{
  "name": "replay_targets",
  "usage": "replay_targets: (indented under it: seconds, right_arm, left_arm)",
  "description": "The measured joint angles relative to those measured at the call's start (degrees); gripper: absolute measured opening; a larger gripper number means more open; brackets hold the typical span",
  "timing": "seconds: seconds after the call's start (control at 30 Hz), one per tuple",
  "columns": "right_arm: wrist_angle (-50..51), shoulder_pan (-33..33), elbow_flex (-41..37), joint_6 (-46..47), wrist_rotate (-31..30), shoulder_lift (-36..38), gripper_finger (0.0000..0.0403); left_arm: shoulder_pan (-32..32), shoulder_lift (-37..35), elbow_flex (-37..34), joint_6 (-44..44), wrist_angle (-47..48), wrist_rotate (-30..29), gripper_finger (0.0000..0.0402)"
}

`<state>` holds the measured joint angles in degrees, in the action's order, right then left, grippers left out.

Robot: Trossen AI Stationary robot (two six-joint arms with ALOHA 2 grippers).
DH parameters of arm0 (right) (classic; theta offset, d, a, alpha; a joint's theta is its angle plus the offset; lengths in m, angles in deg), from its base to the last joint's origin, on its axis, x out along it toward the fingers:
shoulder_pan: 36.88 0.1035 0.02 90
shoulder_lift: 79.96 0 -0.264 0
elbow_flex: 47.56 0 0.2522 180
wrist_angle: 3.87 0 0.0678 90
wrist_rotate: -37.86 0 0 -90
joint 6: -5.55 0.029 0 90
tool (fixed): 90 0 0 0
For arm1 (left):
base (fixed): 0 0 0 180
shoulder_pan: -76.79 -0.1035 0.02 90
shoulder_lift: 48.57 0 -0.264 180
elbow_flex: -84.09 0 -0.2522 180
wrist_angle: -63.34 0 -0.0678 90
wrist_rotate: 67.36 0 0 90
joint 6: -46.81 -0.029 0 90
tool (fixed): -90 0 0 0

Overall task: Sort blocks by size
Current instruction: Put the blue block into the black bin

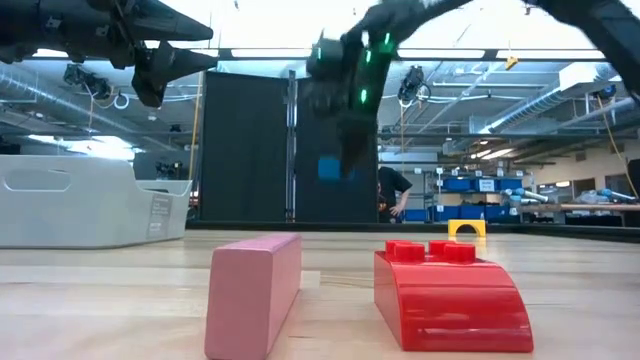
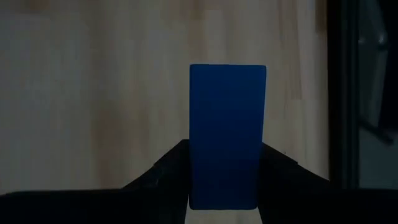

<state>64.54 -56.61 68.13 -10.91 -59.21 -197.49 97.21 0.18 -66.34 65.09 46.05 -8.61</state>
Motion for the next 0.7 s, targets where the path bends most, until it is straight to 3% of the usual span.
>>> replay_targets:
  seconds: [0.13, 0.33, 0.53, 0.7]
  right_arm:
    - [6.2, 6.7, 0.0, 2.9, -0.8, 5.8, 0.0143]
    - [17.1, 21.6, -2.0, 15.0, -0.4, 12.4, 0.0143]
    - [16.5, 37.1, -16.6, 38.9, 2.9, 21.9, 0.0143]
    - [9.0, 50.5, -29.6, 61.6, 5.8, 29.1, 0.0143]
  left_arm:
    - [0.0, 0.0, 0.0, 1.0, 1.2, 0.0, 0.0202]
    - [0.0, 0.0, 0.0, 1.9, 1.9, 0.5, 0.0202]
    - [0.0, 0.0, 0.0, 2.5, 4.2, 1.0, 0.0202]
    - [0.0, 0.0, 0.0, 3.1, 4.0, 1.8, 0.0202]
